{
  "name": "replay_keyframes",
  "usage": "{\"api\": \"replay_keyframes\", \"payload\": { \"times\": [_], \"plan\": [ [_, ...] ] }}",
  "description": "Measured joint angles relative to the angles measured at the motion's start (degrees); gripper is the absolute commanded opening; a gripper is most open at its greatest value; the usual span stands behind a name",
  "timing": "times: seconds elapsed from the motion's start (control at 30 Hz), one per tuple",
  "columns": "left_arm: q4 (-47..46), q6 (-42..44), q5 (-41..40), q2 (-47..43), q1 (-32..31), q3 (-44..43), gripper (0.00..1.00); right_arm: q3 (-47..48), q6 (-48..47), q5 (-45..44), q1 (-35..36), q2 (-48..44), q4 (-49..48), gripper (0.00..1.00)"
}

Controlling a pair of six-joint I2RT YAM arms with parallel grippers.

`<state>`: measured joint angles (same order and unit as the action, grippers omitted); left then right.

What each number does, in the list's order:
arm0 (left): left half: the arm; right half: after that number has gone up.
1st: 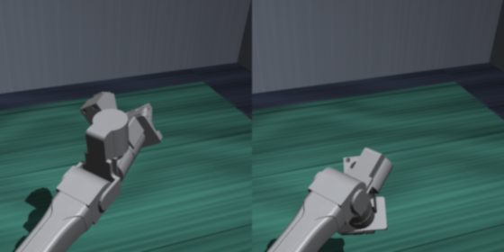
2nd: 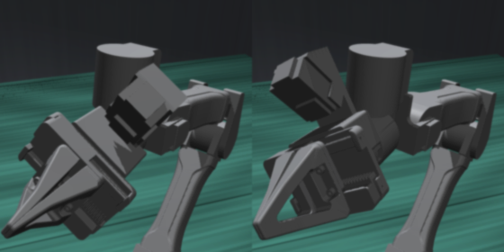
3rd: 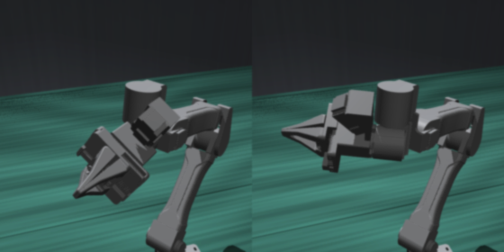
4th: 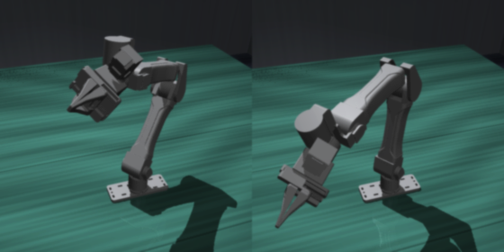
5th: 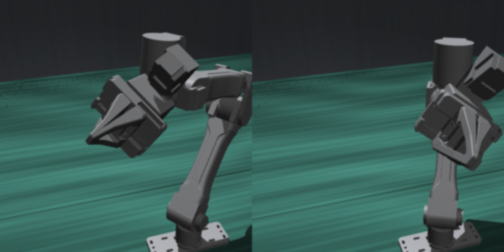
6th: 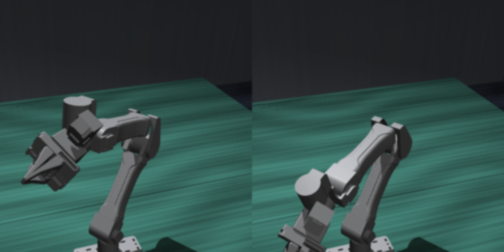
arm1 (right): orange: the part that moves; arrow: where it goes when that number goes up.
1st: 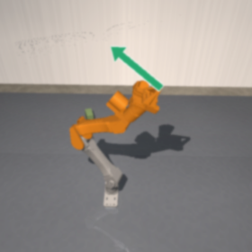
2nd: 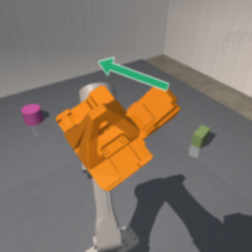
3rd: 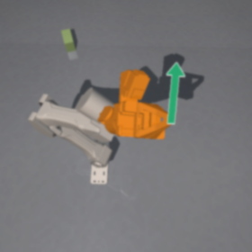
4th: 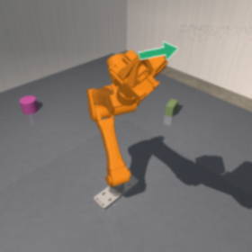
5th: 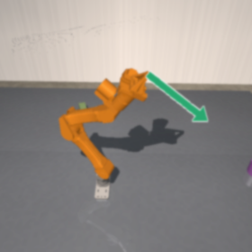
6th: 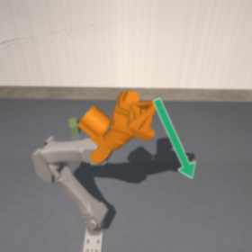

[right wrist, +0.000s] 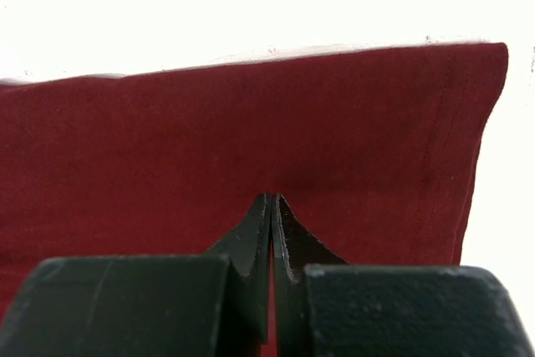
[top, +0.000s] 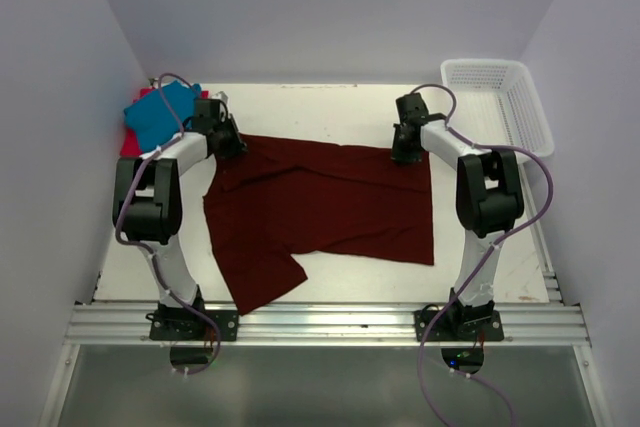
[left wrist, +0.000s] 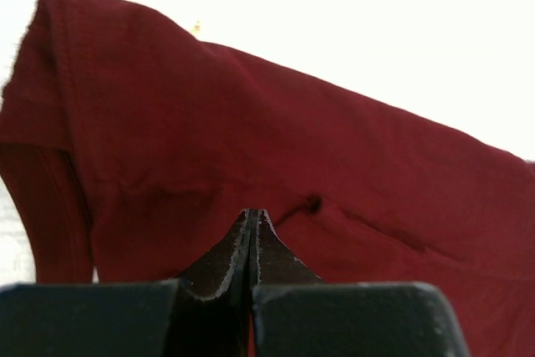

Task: Fold and stack the t-shirts
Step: Fold the flattened tshirt in 1/3 of the way

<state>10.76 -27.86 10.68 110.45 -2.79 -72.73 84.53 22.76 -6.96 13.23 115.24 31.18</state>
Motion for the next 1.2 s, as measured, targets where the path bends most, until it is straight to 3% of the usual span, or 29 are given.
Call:
{"api": "replay_keyframes", "payload": {
  "times": [0.3, 0.37, 0.4, 0.47, 0.5, 1.07, 1.2],
  "plan": [
    [-0.35, 0.48, 0.59, -3.69, -1.42, 2.84, 0.00, -0.72, -0.22, -0.02, 0.46, 0.00, -0.42, 0.00],
    [-0.70, 0.85, 1.18, -3.04, -1.42, 2.84, 0.21, -1.27, -0.24, -0.02, 0.59, 0.00, -0.55, 0.00],
    [-0.90, 1.33, 1.46, -2.62, -1.44, 2.84, 0.38, -1.57, -0.24, -0.04, 0.59, 0.00, -0.59, 0.00],
    [-0.98, 1.95, 1.90, -1.81, -1.57, 2.82, 0.52, -2.08, -0.26, -0.11, 0.59, 0.00, -0.59, 0.00],
    [-1.01, 2.08, 2.01, -1.49, -1.70, 2.82, 0.54, -2.25, -0.28, -0.17, 0.61, -0.02, -0.61, 0.00],
    [0.76, 2.21, 3.69, 3.43, -4.94, -1.99, 0.46, -2.56, -0.33, -1.27, 0.63, -0.13, -0.66, 0.00],
    [0.94, 2.49, 3.78, 4.79, -5.16, -2.38, 0.37, -3.04, -0.33, -1.29, 0.63, -0.13, -0.79, 0.00]
  ]
}}
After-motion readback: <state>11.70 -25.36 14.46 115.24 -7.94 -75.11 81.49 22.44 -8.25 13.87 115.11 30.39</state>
